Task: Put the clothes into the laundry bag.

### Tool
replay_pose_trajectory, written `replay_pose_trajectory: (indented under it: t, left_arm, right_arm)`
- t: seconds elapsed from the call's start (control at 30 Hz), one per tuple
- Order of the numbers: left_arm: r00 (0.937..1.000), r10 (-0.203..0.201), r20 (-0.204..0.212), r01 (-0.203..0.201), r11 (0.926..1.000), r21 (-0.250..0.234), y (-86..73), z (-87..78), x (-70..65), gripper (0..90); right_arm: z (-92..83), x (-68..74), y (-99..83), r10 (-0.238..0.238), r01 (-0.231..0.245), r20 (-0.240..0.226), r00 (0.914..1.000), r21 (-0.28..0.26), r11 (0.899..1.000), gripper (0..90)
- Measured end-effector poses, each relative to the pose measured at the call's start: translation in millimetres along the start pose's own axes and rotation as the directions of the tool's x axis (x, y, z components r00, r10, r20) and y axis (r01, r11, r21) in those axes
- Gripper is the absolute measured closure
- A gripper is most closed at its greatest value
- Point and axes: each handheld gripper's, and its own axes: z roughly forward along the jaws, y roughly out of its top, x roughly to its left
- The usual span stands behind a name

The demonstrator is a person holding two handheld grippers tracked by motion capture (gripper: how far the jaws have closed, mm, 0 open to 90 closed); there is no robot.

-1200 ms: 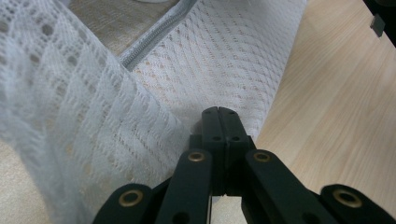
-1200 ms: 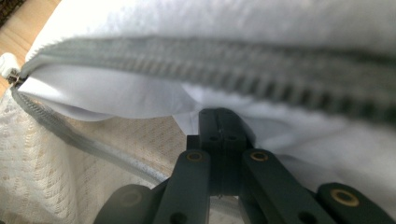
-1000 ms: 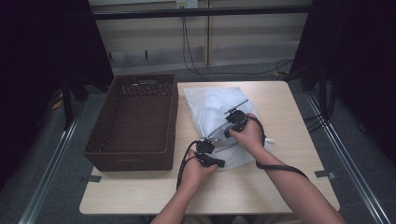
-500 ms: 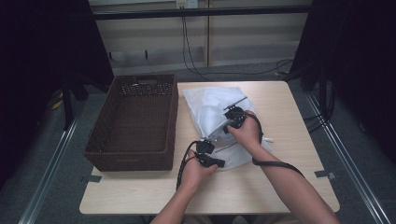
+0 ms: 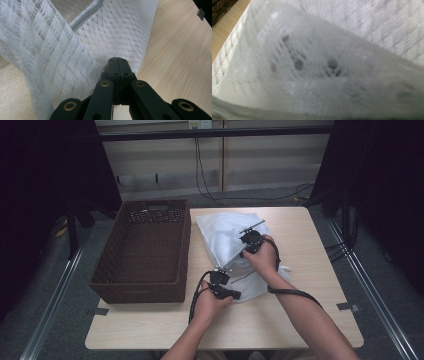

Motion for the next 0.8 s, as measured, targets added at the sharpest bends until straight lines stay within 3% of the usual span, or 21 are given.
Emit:
replay_pose_trajectory:
  t: [0.13,0.2,0.37,0.47,0.67,0.8]
  left_arm:
    - [1.0000,0.002,-0.003,-0.002,1.0000,0.007,2.0,0.8,-1.8,90.0]
    - [0.9993,0.036,-0.011,-0.036,0.9990,0.028,3.2,-0.1,-0.9,90.0]
    - [1.0000,0.005,0.002,-0.005,0.9996,0.027,3.6,-0.8,0.5,90.0]
    - [0.9995,0.032,-0.002,-0.032,0.9982,0.050,2.6,-5.8,5.2,90.0]
    - [0.9993,0.021,-0.030,-0.019,0.9980,0.060,1.3,-13.5,10.1,90.0]
    - [0.9994,0.011,-0.034,-0.009,0.9980,0.063,0.8,-15.9,12.3,90.0]
  right_arm:
    - [-0.7,1.2,-0.9,0.001,-0.001,-0.005,1.0000,-0.001,1.000,90.0]
    - [-1.6,1.1,-2.4,-0.012,0.012,-0.013,0.9998,0.005,1.000,90.0]
    - [-10.0,3.9,-7.5,-0.022,0.022,-0.049,0.9986,0.000,1.000,90.0]
    - [-16.0,3.3,-9.7,-0.029,0.029,-0.063,0.9976,-0.011,1.000,88.2]
    - [-29.3,2.4,-15.2,-0.025,0.024,-0.093,0.9954,-0.009,1.000,84.4]
    - [-36.1,3.3,-20.2,-0.051,0.050,-0.099,0.9938,-0.007,0.999,83.0]
